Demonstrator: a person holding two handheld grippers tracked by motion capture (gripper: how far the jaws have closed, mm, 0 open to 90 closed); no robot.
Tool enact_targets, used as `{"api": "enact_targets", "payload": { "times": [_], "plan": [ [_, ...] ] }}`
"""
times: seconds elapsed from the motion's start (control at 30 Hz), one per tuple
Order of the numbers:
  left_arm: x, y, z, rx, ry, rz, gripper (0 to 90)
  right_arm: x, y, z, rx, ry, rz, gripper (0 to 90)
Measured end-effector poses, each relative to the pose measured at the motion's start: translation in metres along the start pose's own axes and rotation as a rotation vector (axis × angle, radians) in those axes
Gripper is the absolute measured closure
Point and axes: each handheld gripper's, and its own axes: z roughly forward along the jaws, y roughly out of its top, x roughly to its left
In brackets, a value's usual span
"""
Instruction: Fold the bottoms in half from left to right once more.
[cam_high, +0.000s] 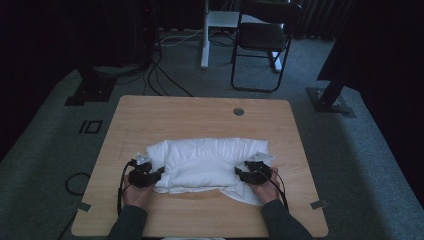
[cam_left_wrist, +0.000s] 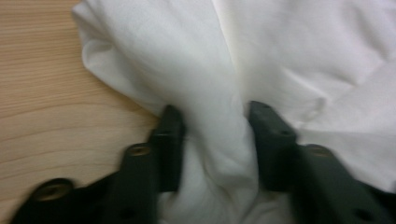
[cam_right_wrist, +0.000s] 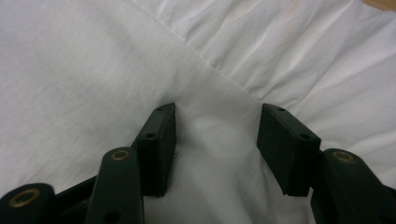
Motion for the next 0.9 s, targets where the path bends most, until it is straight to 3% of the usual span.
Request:
{"api": "enact_targets", "payload": {
  "times": [0.1,0.2,0.27,0.37,0.47,0.57,0.83,0.9],
  "plan": [
    [0.001,0.000,0.000,-0.011,-0.017,-0.015,75.7,0.000,0.000,0.000,-0.001,0.002,0.001,46.0],
    [0.004,0.001,-0.002,-0.040,0.006,0.000,80.8,-0.001,0.000,0.000,-0.002,0.006,0.003,45.9],
    [0.005,0.002,-0.002,-0.050,0.017,0.008,81.9,-0.001,0.000,0.000,-0.002,0.012,0.003,45.8],
    [0.013,0.007,-0.011,-0.092,0.001,-0.038,82.9,-0.001,0.000,0.000,-0.003,0.013,0.002,45.8],
    [0.015,0.010,-0.017,-0.108,-0.009,-0.038,83.2,-0.001,0.000,0.000,-0.001,0.012,0.000,45.8],
    [0.014,0.018,-0.028,-0.146,-0.014,-0.024,83.4,0.000,0.000,0.000,0.000,0.012,0.000,45.8],
    [0.009,0.028,-0.040,-0.191,-0.034,-0.008,83.6,-0.002,0.002,-0.002,0.013,0.022,0.019,44.3],
    [0.007,0.032,-0.043,-0.206,-0.038,0.018,83.6,-0.003,0.009,-0.010,0.005,0.005,0.014,42.3]
  ]
}}
